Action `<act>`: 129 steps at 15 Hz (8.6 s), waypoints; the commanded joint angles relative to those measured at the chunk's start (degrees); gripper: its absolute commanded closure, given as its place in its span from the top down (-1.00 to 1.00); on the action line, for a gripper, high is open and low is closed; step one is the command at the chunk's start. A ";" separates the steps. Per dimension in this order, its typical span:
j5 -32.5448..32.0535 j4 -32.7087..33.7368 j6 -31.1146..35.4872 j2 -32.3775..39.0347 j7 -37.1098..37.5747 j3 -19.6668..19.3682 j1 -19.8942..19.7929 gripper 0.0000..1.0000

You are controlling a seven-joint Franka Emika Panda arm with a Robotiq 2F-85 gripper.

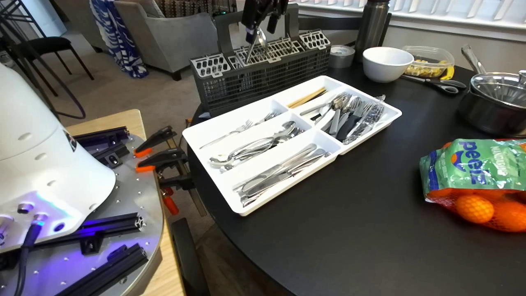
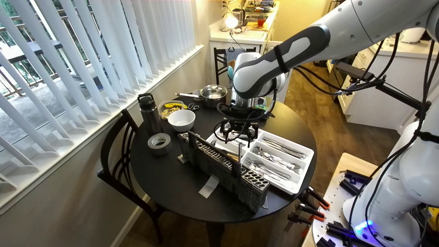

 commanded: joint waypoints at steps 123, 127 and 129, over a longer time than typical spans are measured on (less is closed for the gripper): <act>-4.12 -11.15 5.42 -16.92 28.04 4.02 2.21 -0.96; -8.38 -11.78 5.76 -18.18 33.08 4.86 0.84 -0.96; -9.98 -12.27 5.65 -19.55 34.88 5.26 0.88 -0.96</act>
